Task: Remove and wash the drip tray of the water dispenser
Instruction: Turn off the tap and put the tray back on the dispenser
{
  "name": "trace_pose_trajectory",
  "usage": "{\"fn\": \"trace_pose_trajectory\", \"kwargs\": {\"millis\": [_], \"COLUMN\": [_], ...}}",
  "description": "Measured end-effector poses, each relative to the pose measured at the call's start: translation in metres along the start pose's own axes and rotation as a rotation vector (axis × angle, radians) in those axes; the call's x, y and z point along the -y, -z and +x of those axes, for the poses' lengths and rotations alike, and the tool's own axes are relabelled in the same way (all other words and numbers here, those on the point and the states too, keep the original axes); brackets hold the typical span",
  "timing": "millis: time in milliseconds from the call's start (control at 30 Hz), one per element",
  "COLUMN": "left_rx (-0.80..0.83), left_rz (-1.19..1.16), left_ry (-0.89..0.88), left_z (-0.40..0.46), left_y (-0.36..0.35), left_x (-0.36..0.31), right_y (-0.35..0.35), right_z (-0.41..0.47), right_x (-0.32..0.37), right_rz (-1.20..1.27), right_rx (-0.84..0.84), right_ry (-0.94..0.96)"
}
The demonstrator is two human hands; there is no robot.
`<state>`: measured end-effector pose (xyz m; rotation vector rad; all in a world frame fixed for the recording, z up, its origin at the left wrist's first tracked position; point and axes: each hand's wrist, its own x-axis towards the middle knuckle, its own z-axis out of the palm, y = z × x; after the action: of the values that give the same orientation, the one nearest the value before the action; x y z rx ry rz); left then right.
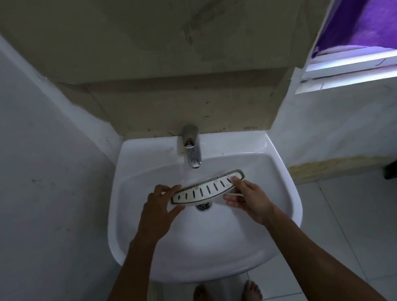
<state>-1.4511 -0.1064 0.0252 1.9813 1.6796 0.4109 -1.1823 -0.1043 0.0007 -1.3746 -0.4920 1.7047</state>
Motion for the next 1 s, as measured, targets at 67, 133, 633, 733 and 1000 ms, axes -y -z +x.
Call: {"fn": "trace_pose_trajectory", "kwargs": {"millis": [67,133,633,733,1000], "left_rx": [0.011,-0.016,-0.309,-0.401,-0.33], "left_rz": [-0.073,-0.21,-0.631,-0.667,-0.505], "left_ry": [0.022,0.093,0.375,0.394,0.221], "left_z": [-0.002,-0.005,-0.009,-0.017,-0.019], "left_y": [0.001,0.001,-0.017,-0.022,-0.022], "left_x": [0.0,-0.005,-0.046,-0.049,-0.081], "right_y": [0.002,0.002,0.023,0.023,-0.007], "right_z": [-0.002,-0.004,-0.025,-0.03,-0.058], "right_x": [0.001,0.002,0.0,-0.001,0.013], "right_rz": [0.015,0.042,0.15,0.159,-0.515], "right_rx": [0.008,0.022,0.1,0.118,-0.179], "right_ry": [0.003,0.002,-0.021,-0.032,0.442]}}
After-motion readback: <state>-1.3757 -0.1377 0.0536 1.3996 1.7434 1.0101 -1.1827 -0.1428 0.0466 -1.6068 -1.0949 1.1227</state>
